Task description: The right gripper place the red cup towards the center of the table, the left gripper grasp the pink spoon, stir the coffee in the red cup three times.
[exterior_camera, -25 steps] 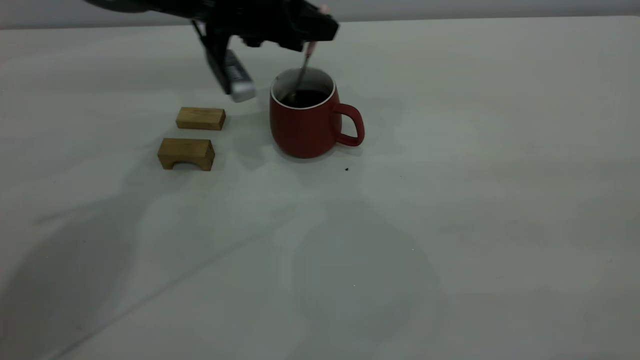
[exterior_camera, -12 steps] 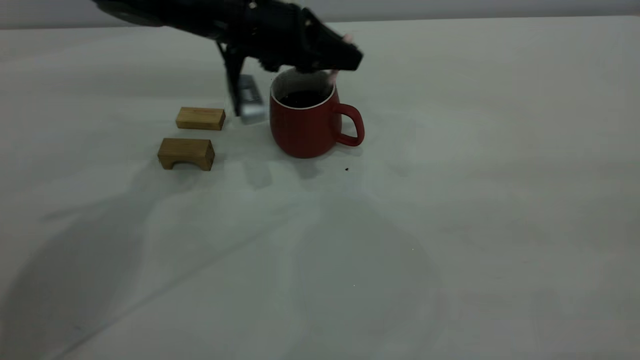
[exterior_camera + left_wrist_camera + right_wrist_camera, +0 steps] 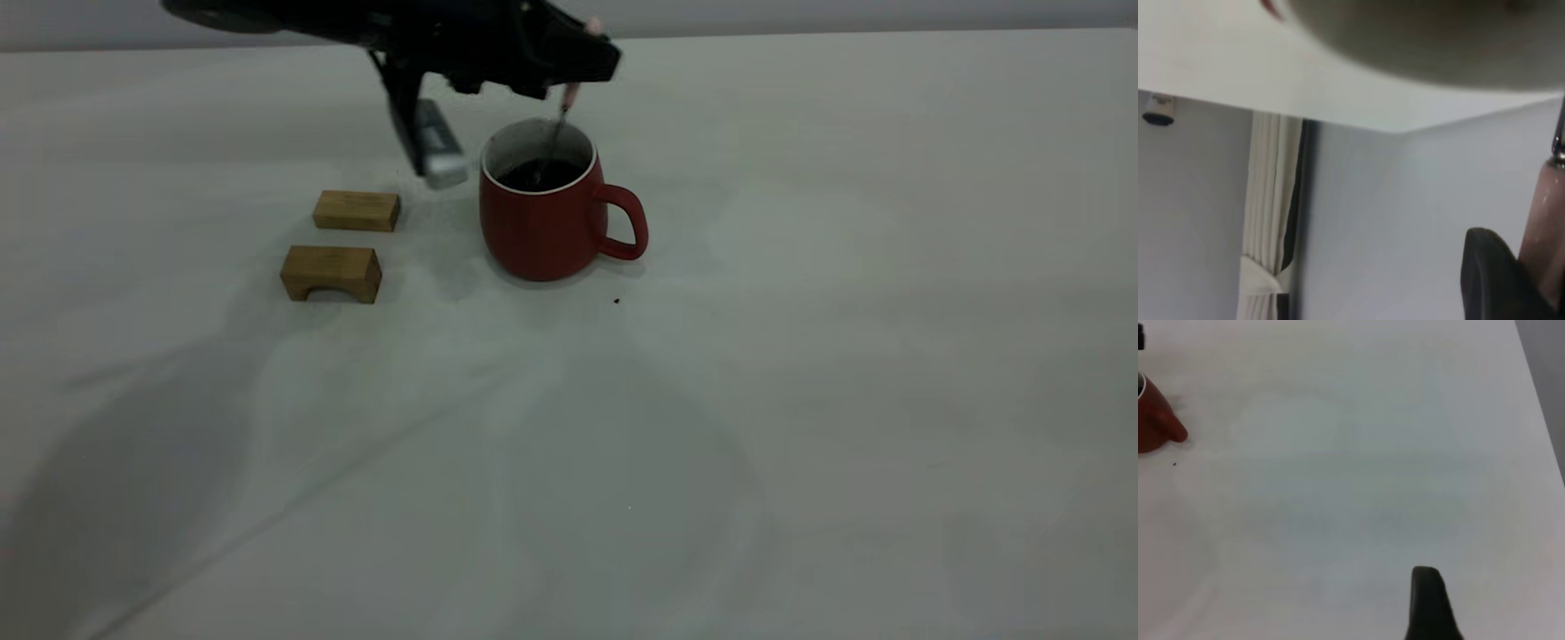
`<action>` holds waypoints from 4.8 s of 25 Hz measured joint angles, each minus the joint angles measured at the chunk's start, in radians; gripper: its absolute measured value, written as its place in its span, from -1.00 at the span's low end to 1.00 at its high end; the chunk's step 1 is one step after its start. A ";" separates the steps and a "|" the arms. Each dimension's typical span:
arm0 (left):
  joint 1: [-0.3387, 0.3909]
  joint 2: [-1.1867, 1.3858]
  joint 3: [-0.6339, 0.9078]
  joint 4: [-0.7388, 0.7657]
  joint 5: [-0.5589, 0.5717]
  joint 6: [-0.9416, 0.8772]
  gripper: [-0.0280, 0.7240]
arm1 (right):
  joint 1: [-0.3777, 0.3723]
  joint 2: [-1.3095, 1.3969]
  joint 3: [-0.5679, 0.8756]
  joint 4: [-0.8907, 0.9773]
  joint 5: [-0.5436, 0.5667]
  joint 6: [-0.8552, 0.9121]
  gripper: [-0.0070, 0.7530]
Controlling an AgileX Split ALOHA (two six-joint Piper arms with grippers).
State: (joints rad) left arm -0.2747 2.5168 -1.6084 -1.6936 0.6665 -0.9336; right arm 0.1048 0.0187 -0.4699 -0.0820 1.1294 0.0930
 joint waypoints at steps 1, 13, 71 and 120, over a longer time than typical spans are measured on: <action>-0.011 0.007 -0.004 -0.005 0.000 0.005 -0.52 | 0.000 0.000 0.000 0.000 0.000 0.000 0.42; 0.018 0.023 -0.005 0.153 0.093 -0.088 -0.52 | 0.000 0.000 0.000 0.000 0.000 0.000 0.42; 0.005 -1.066 0.097 1.816 0.443 0.846 0.17 | 0.000 0.000 0.000 0.000 0.000 0.000 0.42; 0.236 -2.536 1.105 1.725 0.480 0.952 0.17 | 0.000 0.000 0.000 0.000 0.000 0.000 0.42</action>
State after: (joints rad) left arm -0.0383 -0.0188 -0.5039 0.0312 1.1469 0.0188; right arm 0.1048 0.0187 -0.4699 -0.0820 1.1294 0.0930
